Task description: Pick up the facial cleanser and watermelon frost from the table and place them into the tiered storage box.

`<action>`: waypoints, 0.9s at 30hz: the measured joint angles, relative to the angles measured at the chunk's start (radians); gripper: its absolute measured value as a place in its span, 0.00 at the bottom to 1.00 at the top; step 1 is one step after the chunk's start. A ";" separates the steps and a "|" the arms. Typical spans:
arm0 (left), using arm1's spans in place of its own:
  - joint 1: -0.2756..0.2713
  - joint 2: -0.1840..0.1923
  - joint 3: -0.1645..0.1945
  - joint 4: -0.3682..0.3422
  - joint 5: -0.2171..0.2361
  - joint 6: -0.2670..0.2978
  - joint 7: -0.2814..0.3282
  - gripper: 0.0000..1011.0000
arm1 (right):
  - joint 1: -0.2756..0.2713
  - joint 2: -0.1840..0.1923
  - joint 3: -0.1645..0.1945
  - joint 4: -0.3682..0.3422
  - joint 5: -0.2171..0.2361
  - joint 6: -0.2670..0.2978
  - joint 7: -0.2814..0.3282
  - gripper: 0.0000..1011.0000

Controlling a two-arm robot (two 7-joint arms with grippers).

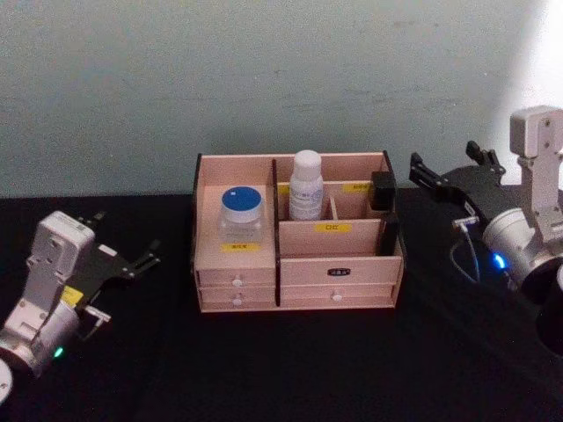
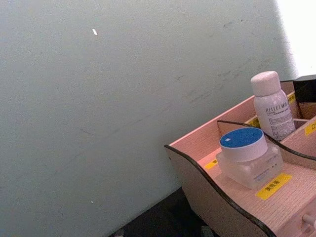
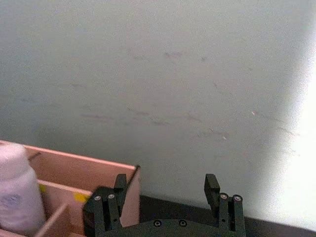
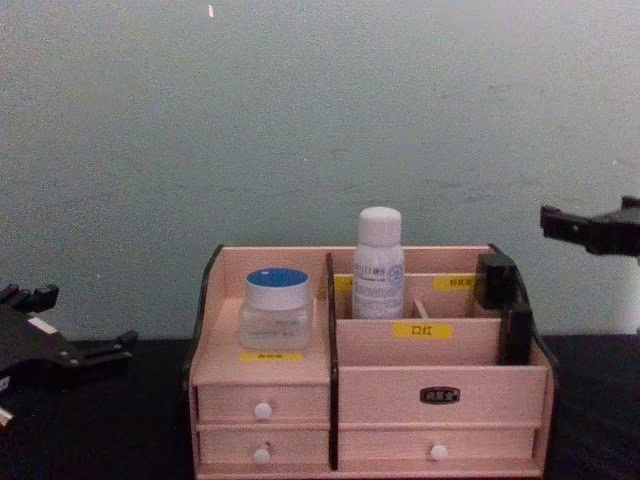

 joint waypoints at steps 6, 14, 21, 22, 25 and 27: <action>0.000 0.000 0.000 0.000 0.000 0.000 0.000 0.99 | -0.019 -0.018 0.008 0.030 -0.039 -0.005 -0.038 0.99; 0.000 0.000 0.000 0.000 0.000 0.000 0.000 0.99 | -0.031 -0.036 0.013 0.062 -0.073 0.007 -0.054 0.99; 0.000 0.000 0.000 0.000 0.000 0.000 0.000 0.99 | -0.032 -0.048 0.011 0.090 -0.096 0.027 -0.047 0.99; 0.000 0.000 0.000 0.000 0.000 0.000 0.000 0.99 | -0.032 -0.051 0.011 0.094 -0.100 0.030 -0.046 0.99; 0.000 0.000 0.000 0.000 0.000 0.000 0.000 0.99 | -0.032 -0.052 0.011 0.096 -0.103 0.032 -0.045 0.99; 0.000 0.000 0.000 0.000 0.000 0.000 0.000 0.99 | -0.032 -0.052 0.010 0.096 -0.103 0.032 -0.045 0.99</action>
